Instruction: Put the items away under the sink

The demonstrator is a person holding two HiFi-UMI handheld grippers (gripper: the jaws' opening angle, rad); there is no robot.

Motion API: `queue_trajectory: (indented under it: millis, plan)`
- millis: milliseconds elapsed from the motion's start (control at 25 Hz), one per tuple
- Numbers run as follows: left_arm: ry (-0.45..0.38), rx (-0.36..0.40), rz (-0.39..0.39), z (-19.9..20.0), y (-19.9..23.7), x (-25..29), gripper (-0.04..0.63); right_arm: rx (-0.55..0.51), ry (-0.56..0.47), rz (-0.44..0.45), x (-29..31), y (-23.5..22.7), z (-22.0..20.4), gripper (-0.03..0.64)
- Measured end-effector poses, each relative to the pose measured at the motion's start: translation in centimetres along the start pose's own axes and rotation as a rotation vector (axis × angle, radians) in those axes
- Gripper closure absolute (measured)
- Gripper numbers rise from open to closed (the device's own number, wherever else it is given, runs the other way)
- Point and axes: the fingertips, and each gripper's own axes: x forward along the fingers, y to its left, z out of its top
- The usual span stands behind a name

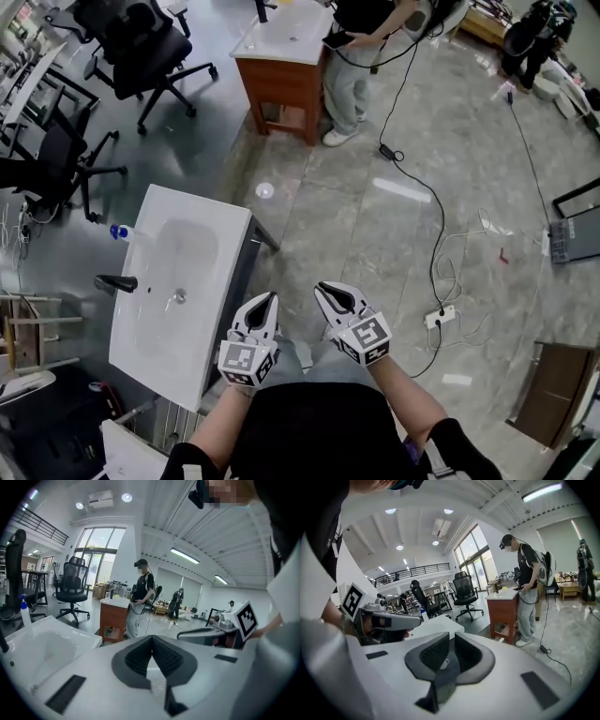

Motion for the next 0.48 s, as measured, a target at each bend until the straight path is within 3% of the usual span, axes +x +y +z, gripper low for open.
queue_trajectory:
  millis: [480]
  plan:
    - [-0.088, 0.053, -0.090, 7.3, -6.0, -2.1, 0.572, -0.124, -0.037, 0.060, -6.0, 2.9, 8.1, 0.561]
